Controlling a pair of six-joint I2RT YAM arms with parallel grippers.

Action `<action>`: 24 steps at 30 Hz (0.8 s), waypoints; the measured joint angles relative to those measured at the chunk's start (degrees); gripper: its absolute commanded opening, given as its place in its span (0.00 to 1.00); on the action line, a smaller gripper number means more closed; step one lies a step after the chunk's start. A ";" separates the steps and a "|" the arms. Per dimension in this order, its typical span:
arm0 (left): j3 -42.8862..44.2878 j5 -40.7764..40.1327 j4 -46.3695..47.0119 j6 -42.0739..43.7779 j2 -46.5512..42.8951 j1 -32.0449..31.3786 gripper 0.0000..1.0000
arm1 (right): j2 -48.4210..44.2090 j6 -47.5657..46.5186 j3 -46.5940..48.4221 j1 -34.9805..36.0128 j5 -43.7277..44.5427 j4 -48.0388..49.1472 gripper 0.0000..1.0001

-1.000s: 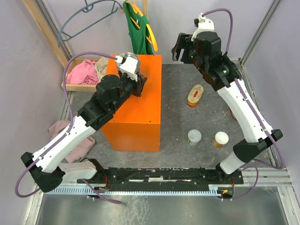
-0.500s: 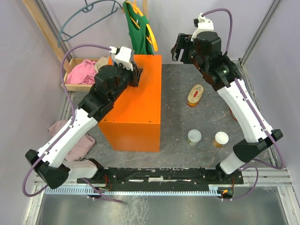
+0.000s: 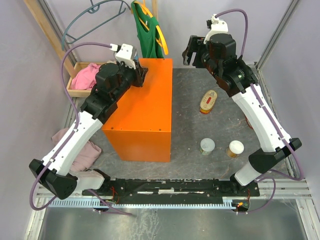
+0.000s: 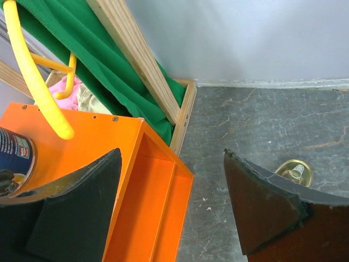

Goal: Place and organize the canned foods onto the counter

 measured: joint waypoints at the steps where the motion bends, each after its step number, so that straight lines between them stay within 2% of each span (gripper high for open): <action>1: 0.07 0.39 0.02 -0.20 0.15 0.52 0.28 | 0.00 0.00 0.00 -0.02 0.02 0.00 0.84; 16: 1.09 6.12 0.94 -1.20 2.71 4.50 0.28 | 0.00 0.00 0.00 -2.05 1.31 -0.09 0.87; 24: 2.05 10.36 1.68 -1.99 3.58 4.76 0.29 | 0.00 0.04 -0.94 -3.23 2.36 -0.63 0.92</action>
